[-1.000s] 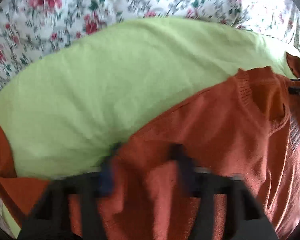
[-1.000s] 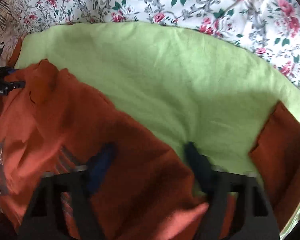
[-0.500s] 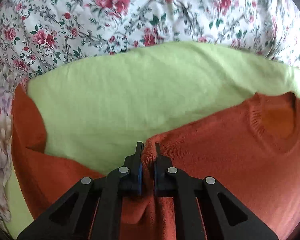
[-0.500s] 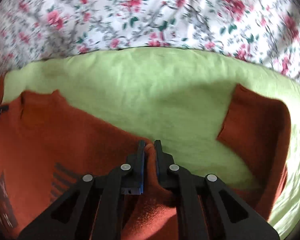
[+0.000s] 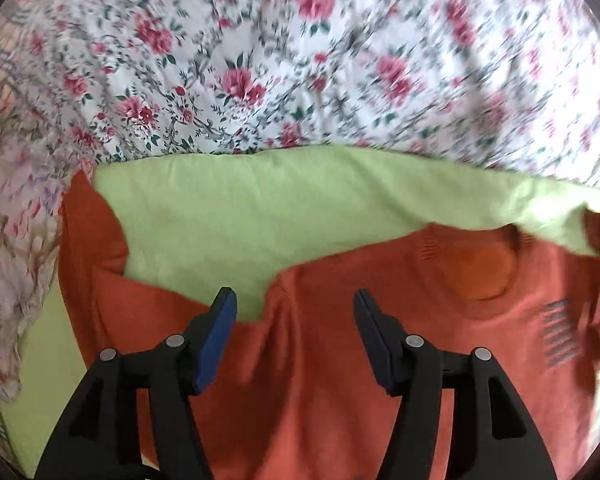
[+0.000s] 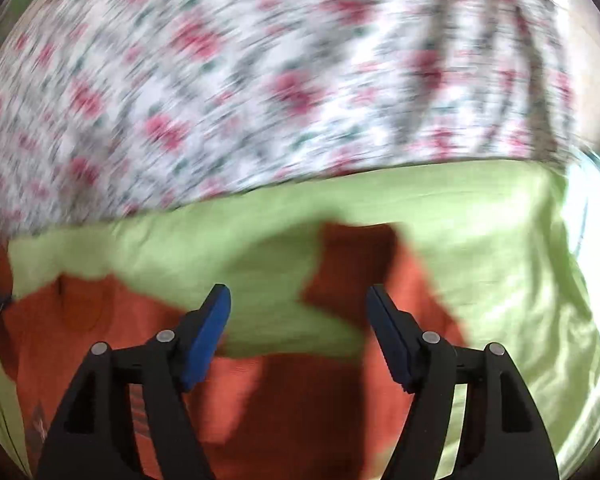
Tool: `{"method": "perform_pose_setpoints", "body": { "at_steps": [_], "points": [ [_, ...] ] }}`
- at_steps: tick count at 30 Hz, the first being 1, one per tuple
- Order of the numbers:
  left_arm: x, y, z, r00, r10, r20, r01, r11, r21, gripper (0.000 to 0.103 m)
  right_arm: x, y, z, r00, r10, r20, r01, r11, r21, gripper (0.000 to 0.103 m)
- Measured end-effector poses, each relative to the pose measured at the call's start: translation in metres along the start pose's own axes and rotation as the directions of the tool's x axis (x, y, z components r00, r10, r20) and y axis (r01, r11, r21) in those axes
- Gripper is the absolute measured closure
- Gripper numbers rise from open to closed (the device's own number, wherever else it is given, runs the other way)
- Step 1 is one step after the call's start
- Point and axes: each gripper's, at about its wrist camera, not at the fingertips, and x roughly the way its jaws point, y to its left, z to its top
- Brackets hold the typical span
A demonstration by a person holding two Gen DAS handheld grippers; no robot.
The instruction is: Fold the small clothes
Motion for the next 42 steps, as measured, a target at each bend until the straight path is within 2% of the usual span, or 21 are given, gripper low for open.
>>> {"method": "perform_pose_setpoints", "body": {
  "at_steps": [3, 6, 8, 11, 12, 13, 14, 15, 17, 19, 21, 23, 25, 26, 28, 29, 31, 35, 38, 40, 42],
  "points": [
    [-0.023, -0.035, -0.024, 0.999, -0.046, -0.007, 0.046, 0.998, -0.038, 0.034, 0.009, -0.035, 0.001, 0.998, -0.054, -0.031, 0.055, 0.998, 0.027, 0.032],
    [-0.028, -0.061, -0.042, 0.992, -0.110, -0.054, 0.106, 0.992, -0.072, 0.034, 0.030, -0.029, 0.015, 0.996, -0.069, -0.053, 0.067, 0.997, -0.025, 0.032],
    [-0.031, -0.077, -0.059, 0.988, -0.131, -0.083, 0.125, 0.989, -0.082, 0.034, 0.062, -0.020, 0.017, 0.994, -0.076, -0.076, 0.070, 0.994, -0.079, 0.032],
    [-0.017, -0.088, -0.076, 0.976, -0.170, -0.137, 0.156, 0.981, -0.112, 0.034, 0.089, -0.016, 0.024, 0.984, -0.143, -0.104, 0.126, 0.981, -0.150, 0.032],
    [-0.013, -0.089, -0.080, 0.972, -0.181, -0.148, 0.163, 0.979, -0.122, 0.034, 0.094, -0.019, 0.024, 0.980, -0.161, -0.116, 0.143, 0.978, -0.149, 0.043],
    [-0.011, -0.092, -0.086, 0.968, -0.193, -0.160, 0.173, 0.976, -0.133, 0.034, 0.099, -0.023, 0.025, 0.976, -0.171, -0.134, 0.152, 0.978, -0.142, 0.063],
    [-0.009, -0.094, -0.092, 0.964, -0.204, -0.170, 0.182, 0.973, -0.140, 0.034, 0.102, -0.027, 0.024, 0.974, -0.155, -0.164, 0.135, 0.983, -0.122, 0.099],
    [-0.008, -0.096, -0.097, 0.961, -0.211, -0.177, 0.187, 0.972, -0.145, 0.034, 0.100, -0.030, 0.021, 0.973, -0.132, -0.187, 0.117, 0.989, -0.089, 0.098],
    [-0.012, -0.099, -0.110, 0.955, -0.231, -0.184, 0.202, 0.966, -0.161, 0.034, 0.085, -0.027, 0.017, 0.985, -0.076, -0.157, 0.068, 0.996, -0.054, 0.098],
    [-0.017, -0.099, -0.118, 0.949, -0.255, -0.185, 0.223, 0.959, -0.176, 0.034, 0.059, -0.016, 0.010, 0.993, 0.006, -0.120, -0.008, 1.000, -0.012, 0.098],
    [-0.023, -0.098, -0.125, 0.943, -0.275, -0.186, 0.240, 0.952, -0.188, 0.034, 0.035, -0.001, 0.000, 0.990, 0.119, -0.078, -0.115, 0.992, 0.054, 0.098],
    [-0.029, -0.095, -0.131, 0.938, -0.292, -0.187, 0.255, 0.946, -0.200, 0.034, 0.015, 0.022, -0.013, 0.976, 0.215, -0.046, -0.210, 0.973, 0.092, 0.098],
    [-0.035, -0.091, -0.136, 0.935, -0.305, -0.181, 0.266, 0.941, -0.211, 0.034, -0.001, 0.053, -0.027, 0.952, 0.305, -0.015, -0.302, 0.947, 0.107, 0.098],
    [-0.038, -0.088, -0.139, 0.934, -0.311, -0.177, 0.272, 0.938, -0.217, 0.034, -0.009, 0.074, -0.038, 0.928, 0.372, 0.003, -0.370, 0.922, 0.118, 0.098],
    [-0.045, -0.080, -0.145, 0.930, -0.328, -0.168, 0.285, 0.929, -0.238, 0.034, -0.015, 0.113, -0.055, 0.892, 0.452, 0.006, -0.450, 0.886, 0.115, 0.098],
    [-0.049, -0.074, -0.148, 0.927, -0.337, -0.162, 0.292, 0.923, -0.250, 0.034, -0.014, 0.129, -0.061, 0.883, 0.470, 0.005, -0.467, 0.878, 0.106, 0.098],
    [-0.055, -0.063, -0.155, 0.923, -0.355, -0.150, 0.305, 0.910, -0.282, 0.034, -0.015, 0.173, -0.075, 0.845, 0.535, -0.009, -0.532, 0.843, 0.082, 0.098],
    [-0.062, -0.040, -0.169, 0.909, -0.395, -0.131, 0.330, 0.876, -0.351, 0.034, -0.015, 0.252, -0.102, 0.788, 0.614, -0.053, -0.614, 0.789, 0.009, 0.098],
    [-0.059, -0.023, -0.182, 0.895, -0.430, -0.120, 0.349, 0.842, -0.412, 0.034, -0.004, 0.293, -0.127, 0.758, 0.641, -0.121, -0.649, 0.760, -0.040, 0.098],
    [-0.054, -0.015, -0.188, 0.883, -0.453, -0.120, 0.359, 0.819, -0.448, 0.034, 0.012, 0.312, -0.149, 0.750, 0.628, -0.210, -0.651, 0.756, -0.067, 0.094],
    [-0.046, -0.009, -0.191, 0.868, -0.481, -0.122, 0.373, 0.794, -0.480, 0.034, 0.028, 0.326, -0.175, 0.730, 0.602, -0.324, -0.658, 0.747, -0.094, 0.094]
  ]
}}
